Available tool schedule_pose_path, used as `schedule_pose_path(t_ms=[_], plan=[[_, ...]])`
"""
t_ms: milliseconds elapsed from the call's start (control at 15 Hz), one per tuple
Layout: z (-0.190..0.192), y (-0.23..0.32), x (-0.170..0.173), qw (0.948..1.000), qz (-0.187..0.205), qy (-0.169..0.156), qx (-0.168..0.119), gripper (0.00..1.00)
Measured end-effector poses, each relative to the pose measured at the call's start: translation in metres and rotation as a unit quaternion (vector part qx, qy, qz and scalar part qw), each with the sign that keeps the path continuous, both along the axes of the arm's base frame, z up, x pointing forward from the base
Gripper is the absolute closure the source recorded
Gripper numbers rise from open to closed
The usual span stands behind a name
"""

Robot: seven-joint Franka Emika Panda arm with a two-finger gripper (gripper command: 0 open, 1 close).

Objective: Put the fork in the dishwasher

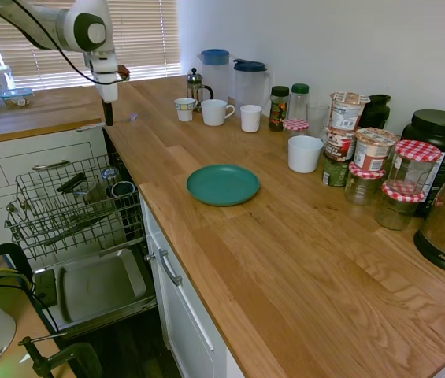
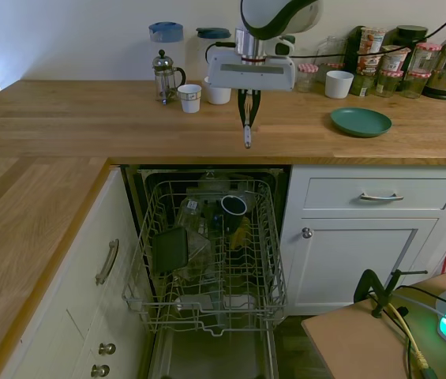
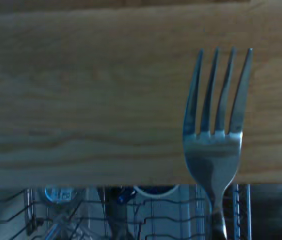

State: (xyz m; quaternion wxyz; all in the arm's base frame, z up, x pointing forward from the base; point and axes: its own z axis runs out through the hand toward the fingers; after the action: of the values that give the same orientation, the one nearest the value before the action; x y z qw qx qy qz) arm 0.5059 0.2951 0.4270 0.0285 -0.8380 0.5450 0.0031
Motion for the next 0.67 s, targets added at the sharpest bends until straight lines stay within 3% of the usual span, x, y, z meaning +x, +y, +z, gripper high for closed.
schedule_pose_path(t_ms=[200, 400, 667], plan=[[0.003, 0.011, -0.034, 1.0000, 0.002, -0.007, 0.000, 1.00], [0.001, 0.018, -0.040, 1.0000, -0.006, -0.004, -0.001, 1.00], [-0.031, 0.049, -0.078, 0.9999, -0.017, 0.002, -0.001, 1.00]])
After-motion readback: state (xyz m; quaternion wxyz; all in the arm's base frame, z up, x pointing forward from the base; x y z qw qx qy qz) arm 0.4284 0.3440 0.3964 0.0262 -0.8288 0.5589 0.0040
